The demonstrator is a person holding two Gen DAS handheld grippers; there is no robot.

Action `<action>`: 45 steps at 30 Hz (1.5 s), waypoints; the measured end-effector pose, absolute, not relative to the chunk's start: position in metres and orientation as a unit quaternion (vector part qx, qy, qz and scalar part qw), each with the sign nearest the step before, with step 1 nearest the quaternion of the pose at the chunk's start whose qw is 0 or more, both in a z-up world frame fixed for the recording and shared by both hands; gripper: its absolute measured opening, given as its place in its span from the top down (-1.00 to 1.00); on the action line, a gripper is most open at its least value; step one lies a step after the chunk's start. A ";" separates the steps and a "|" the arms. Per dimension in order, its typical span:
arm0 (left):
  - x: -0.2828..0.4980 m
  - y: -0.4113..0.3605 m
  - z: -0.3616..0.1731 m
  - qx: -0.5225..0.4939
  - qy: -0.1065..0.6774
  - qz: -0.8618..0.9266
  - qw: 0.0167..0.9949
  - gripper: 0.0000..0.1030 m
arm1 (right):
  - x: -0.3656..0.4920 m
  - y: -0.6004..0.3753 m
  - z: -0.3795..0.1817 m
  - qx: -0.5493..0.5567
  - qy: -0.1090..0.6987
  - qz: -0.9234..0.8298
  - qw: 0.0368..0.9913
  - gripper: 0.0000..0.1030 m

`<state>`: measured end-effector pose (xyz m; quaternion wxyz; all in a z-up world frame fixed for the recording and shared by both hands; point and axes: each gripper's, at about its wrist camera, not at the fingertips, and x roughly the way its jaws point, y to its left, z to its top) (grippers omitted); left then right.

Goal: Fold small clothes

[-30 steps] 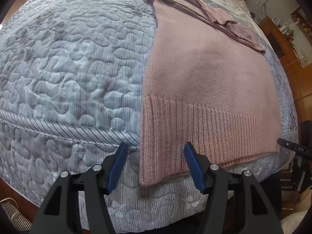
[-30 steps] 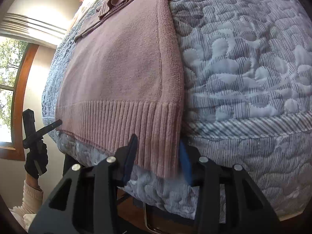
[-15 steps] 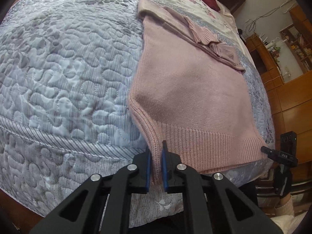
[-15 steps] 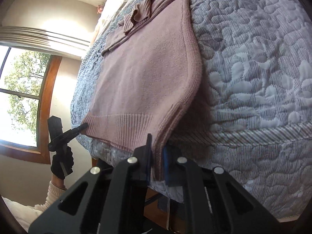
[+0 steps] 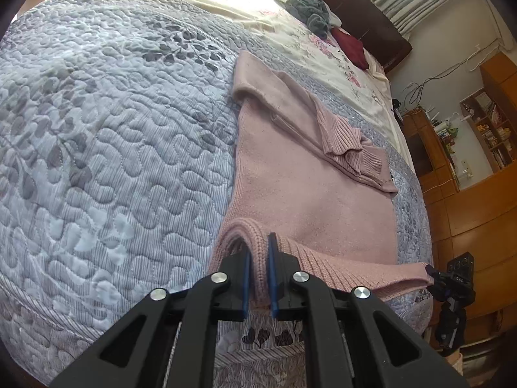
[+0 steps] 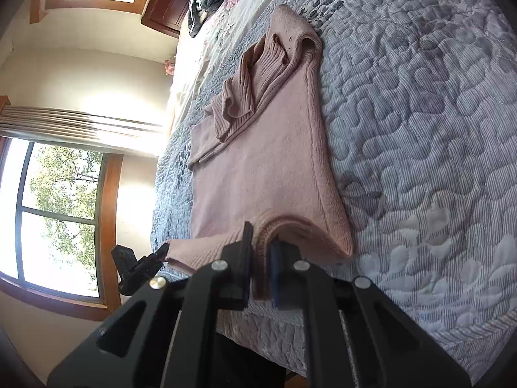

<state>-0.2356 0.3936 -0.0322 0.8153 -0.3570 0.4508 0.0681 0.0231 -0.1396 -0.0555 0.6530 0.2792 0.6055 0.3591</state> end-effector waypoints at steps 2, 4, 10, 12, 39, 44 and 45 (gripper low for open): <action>-0.222 0.400 -0.038 -0.364 0.450 0.071 0.812 0.82 | 0.038 -0.135 -0.063 0.287 0.611 0.354 0.648 0.84; -0.210 0.405 -0.045 -0.373 0.451 0.075 0.807 0.82 | 0.052 -0.130 -0.070 0.291 0.618 0.346 0.643 0.84; -0.182 0.416 -0.065 -0.386 0.460 0.085 0.795 0.81 | 0.077 -0.118 -0.088 0.288 0.634 0.330 0.638 0.83; -0.176 0.419 -0.071 -0.389 0.464 0.087 0.791 0.80 | 0.084 -0.117 -0.094 0.288 0.639 0.327 0.633 0.82; -0.139 0.403 -0.047 -0.254 0.497 0.048 0.829 -0.01 | 0.066 -0.109 -0.047 0.101 0.589 0.330 0.731 -0.23; -0.118 0.394 -0.061 -0.217 0.527 0.052 0.820 -0.02 | 0.063 -0.090 -0.052 0.066 0.588 0.331 0.735 -0.23; -0.116 0.393 -0.063 -0.209 0.530 0.056 0.820 0.01 | 0.064 -0.089 -0.053 0.060 0.588 0.330 0.736 -0.23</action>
